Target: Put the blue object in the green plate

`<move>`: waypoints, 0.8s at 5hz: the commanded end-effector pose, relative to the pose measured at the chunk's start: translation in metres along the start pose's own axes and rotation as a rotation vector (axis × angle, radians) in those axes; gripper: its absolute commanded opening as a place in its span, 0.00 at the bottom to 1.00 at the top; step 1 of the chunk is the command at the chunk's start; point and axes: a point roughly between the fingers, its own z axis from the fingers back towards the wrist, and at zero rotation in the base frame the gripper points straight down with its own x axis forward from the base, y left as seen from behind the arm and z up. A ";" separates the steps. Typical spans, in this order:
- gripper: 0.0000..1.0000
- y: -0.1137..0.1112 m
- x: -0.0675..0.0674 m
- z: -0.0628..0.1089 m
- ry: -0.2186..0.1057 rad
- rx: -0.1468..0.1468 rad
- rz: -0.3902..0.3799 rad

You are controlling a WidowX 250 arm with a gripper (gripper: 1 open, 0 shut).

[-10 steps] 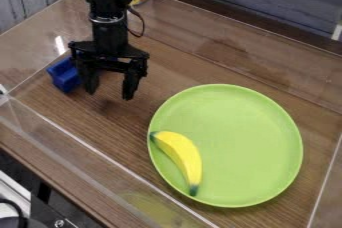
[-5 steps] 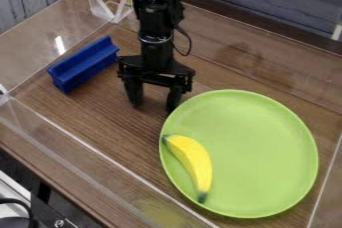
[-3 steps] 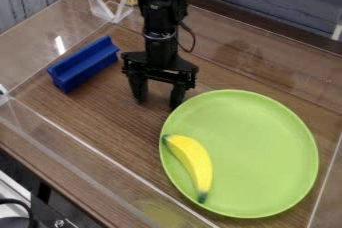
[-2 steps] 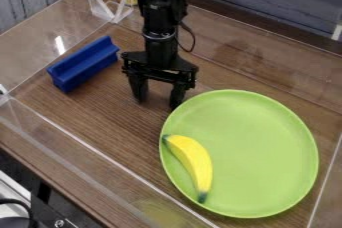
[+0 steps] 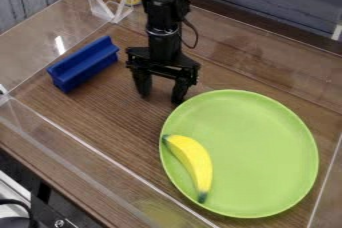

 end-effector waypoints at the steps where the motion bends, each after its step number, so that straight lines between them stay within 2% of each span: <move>1: 1.00 0.001 0.011 0.007 -0.033 0.002 -0.005; 2: 0.00 0.002 0.016 0.007 -0.034 0.002 -0.003; 4: 0.00 -0.002 0.015 0.008 -0.034 0.012 -0.059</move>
